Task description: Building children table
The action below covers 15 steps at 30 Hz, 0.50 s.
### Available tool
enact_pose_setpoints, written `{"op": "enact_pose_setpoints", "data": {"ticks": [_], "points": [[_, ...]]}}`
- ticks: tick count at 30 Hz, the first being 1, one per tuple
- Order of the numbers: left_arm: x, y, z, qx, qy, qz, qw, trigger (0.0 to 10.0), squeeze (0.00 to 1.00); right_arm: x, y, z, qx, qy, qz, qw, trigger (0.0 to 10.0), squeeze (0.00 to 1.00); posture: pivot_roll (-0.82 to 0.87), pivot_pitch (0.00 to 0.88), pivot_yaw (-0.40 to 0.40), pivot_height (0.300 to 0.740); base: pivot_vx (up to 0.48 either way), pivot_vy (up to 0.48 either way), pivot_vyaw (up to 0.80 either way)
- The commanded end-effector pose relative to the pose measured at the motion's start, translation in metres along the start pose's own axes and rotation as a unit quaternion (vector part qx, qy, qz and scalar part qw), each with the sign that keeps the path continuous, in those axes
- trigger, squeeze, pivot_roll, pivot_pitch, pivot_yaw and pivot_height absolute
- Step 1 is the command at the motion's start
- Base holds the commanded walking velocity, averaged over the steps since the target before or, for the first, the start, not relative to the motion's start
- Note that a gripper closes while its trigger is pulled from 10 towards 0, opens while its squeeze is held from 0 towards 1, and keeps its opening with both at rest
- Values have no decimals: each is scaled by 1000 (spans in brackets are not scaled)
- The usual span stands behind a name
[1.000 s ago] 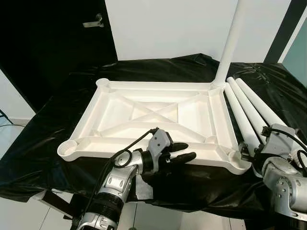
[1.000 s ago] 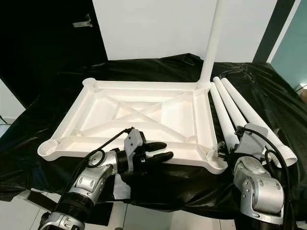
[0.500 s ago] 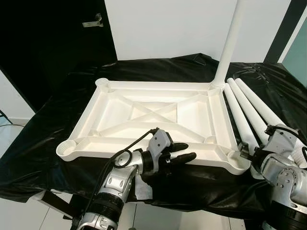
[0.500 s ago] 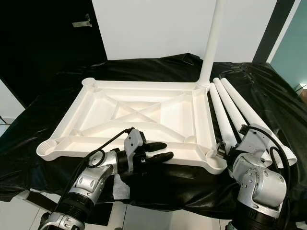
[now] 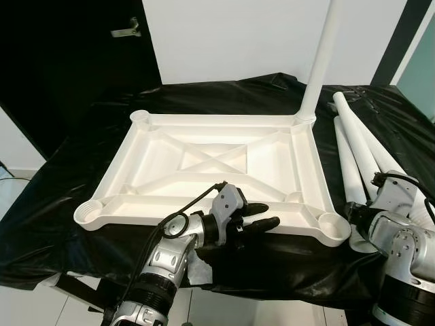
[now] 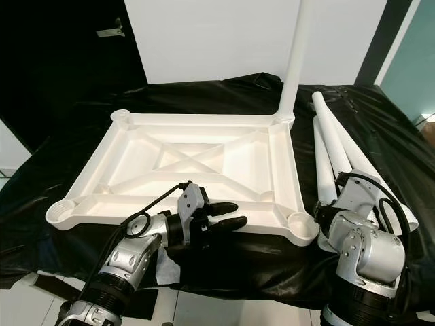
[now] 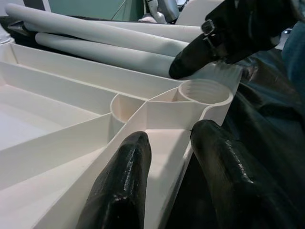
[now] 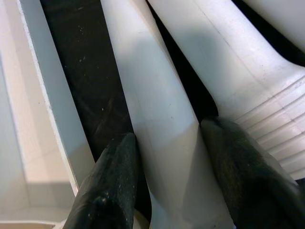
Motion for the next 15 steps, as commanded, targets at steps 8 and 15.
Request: {"op": "enact_pose_setpoints", "data": {"ticks": [8, 15], "points": [[0, 5, -5, -1, 8, 53, 999, 10000, 0, 19, 14, -11, 22, 12, 1, 1000, 0, 0, -204, 45, 52, 740, 0, 0, 0], [1, 5, -4, 2, 7, 51, 999, 10000, 0, 8, 68, 1, 11, -57, 104, 993, 0, 0, -197, 45, 55, 740, 0, 0, 0]]}}
Point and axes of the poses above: a point about 5 cm out from each wrist's last joint towards the gripper, its own x axis pointing out of the wrist towards the gripper, its own z axis along the axis of the wrist's last joint, y = z × x, the point moved 2 cm from there along x, pointing out of the wrist towards the gripper, and after that the axes turned 2 degrees about -x, right-handed, at the moved point
